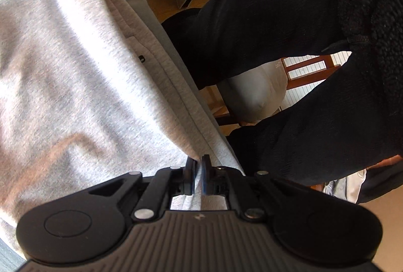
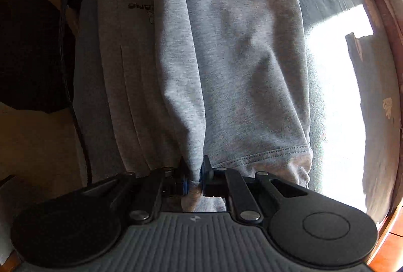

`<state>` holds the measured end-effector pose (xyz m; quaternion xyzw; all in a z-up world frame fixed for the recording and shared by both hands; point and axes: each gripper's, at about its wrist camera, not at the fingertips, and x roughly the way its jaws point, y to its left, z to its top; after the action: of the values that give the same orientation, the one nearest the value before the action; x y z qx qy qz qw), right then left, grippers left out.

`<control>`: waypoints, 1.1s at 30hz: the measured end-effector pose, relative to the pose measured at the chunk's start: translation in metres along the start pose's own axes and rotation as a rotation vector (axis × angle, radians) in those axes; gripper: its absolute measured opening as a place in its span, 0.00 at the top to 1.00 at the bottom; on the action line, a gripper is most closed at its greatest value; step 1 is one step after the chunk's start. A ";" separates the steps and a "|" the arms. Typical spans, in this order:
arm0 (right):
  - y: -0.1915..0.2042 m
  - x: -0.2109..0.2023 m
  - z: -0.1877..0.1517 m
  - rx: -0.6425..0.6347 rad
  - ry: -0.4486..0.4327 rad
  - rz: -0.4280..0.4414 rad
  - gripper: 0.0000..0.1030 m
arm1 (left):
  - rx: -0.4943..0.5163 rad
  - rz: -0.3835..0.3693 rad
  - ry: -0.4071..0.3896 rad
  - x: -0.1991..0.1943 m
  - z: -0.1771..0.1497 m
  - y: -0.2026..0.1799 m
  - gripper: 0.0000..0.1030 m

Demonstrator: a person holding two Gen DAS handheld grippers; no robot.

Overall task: Fold clothes
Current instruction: 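Carry the held waistband with both grippers over the cuff and lower it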

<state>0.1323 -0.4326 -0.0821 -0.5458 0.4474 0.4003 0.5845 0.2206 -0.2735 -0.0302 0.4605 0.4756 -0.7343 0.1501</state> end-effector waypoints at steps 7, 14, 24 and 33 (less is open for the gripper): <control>0.008 -0.003 -0.005 0.015 0.045 -0.012 0.89 | 0.040 -0.015 -0.007 0.039 0.038 0.006 0.97; 0.007 0.005 -0.001 0.054 0.050 -0.024 0.88 | 0.013 -0.019 -0.013 0.050 0.028 0.014 0.97; 0.010 -0.019 -0.010 0.120 0.059 -0.022 0.69 | 0.007 -0.007 -0.017 0.049 0.022 0.013 0.97; 0.002 -0.059 -0.039 0.419 0.074 0.112 0.69 | 0.000 0.006 -0.055 0.053 0.027 0.009 0.96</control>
<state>0.1103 -0.4698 -0.0267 -0.4010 0.5714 0.3102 0.6453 0.1843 -0.2889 -0.0752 0.4416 0.4698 -0.7463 0.1652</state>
